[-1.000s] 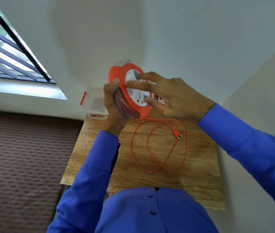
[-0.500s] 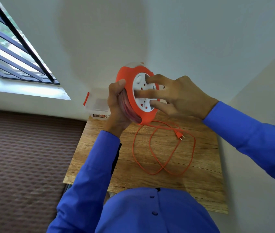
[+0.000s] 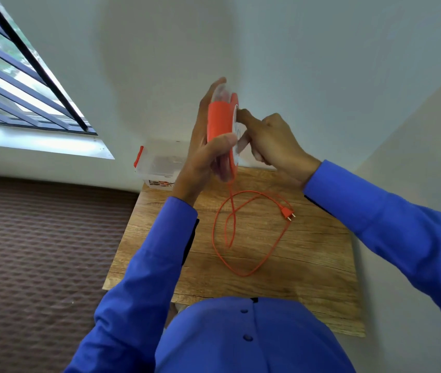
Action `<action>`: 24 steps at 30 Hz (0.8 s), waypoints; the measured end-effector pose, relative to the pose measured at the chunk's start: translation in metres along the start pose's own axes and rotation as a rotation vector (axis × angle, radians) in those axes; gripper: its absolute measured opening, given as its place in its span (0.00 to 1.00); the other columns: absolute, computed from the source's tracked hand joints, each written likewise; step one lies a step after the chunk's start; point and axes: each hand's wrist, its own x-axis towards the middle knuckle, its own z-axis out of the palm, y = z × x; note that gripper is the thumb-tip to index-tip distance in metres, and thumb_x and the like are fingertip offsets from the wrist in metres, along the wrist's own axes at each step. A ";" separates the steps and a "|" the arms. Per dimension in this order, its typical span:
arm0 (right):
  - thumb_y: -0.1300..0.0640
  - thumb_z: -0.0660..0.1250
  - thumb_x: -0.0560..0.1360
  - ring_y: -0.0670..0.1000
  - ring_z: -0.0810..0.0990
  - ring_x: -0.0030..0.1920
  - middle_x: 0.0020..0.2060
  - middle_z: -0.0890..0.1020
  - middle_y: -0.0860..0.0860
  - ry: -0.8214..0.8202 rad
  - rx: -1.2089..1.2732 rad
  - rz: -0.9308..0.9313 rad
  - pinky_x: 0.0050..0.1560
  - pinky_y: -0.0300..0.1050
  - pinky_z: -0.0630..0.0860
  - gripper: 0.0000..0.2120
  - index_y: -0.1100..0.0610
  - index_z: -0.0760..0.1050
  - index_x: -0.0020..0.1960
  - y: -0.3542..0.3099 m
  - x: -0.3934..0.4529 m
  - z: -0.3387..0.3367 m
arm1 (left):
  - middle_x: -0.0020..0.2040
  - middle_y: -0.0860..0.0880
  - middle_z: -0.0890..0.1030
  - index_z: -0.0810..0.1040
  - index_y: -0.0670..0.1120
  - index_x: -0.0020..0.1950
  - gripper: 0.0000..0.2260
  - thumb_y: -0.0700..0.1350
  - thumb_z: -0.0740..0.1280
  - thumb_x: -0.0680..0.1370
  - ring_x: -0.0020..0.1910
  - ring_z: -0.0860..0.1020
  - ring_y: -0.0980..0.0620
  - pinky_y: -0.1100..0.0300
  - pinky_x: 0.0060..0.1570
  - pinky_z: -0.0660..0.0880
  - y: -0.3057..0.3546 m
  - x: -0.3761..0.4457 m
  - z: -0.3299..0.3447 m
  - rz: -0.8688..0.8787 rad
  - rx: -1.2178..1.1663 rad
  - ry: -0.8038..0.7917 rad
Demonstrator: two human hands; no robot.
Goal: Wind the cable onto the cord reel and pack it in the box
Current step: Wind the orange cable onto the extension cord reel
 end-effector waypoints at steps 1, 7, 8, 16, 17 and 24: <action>0.36 0.62 0.83 0.45 0.65 0.18 0.17 0.71 0.50 -0.048 0.034 0.050 0.27 0.37 0.67 0.34 0.59 0.85 0.31 -0.002 -0.001 0.000 | 0.55 0.36 0.75 0.69 0.39 0.78 0.40 0.59 0.74 0.73 0.48 0.76 0.37 0.38 0.44 0.77 0.001 0.000 -0.001 0.011 -0.018 -0.016; 0.51 0.66 0.84 0.51 0.84 0.34 0.45 0.87 0.50 0.186 -0.451 -0.635 0.38 0.52 0.81 0.12 0.58 0.84 0.57 -0.001 -0.020 -0.001 | 0.51 0.41 0.82 0.76 0.33 0.69 0.42 0.63 0.80 0.69 0.48 0.83 0.43 0.52 0.47 0.83 0.001 -0.002 0.002 0.003 -0.204 0.019; 0.52 0.66 0.84 0.52 0.84 0.38 0.55 0.85 0.50 0.124 -0.504 -0.699 0.40 0.51 0.82 0.15 0.56 0.80 0.67 -0.001 -0.023 -0.001 | 0.49 0.43 0.83 0.80 0.37 0.64 0.39 0.65 0.82 0.66 0.48 0.84 0.43 0.51 0.48 0.83 0.002 -0.003 0.002 -0.004 -0.269 0.010; 0.44 0.65 0.85 0.45 0.81 0.37 0.72 0.77 0.52 -0.129 -0.803 -0.893 0.43 0.49 0.83 0.23 0.41 0.71 0.79 0.014 -0.011 -0.020 | 0.51 0.44 0.86 0.89 0.47 0.58 0.33 0.67 0.84 0.62 0.53 0.84 0.42 0.47 0.56 0.80 0.011 -0.008 -0.004 -0.031 -0.339 0.003; 0.45 0.69 0.83 0.39 0.78 0.38 0.69 0.81 0.52 -0.123 -0.732 -0.881 0.44 0.44 0.82 0.23 0.42 0.74 0.77 0.015 -0.009 -0.019 | 0.51 0.44 0.86 0.89 0.47 0.58 0.32 0.67 0.83 0.62 0.54 0.83 0.42 0.46 0.57 0.79 0.011 -0.008 -0.001 -0.039 -0.329 -0.001; 0.45 0.82 0.71 0.43 0.82 0.29 0.40 0.89 0.50 0.001 -0.239 -0.590 0.36 0.27 0.72 0.28 0.49 0.83 0.69 0.015 -0.006 -0.010 | 0.56 0.42 0.85 0.89 0.51 0.62 0.31 0.69 0.81 0.66 0.61 0.82 0.36 0.39 0.65 0.79 0.011 -0.006 0.003 -0.027 -0.252 -0.024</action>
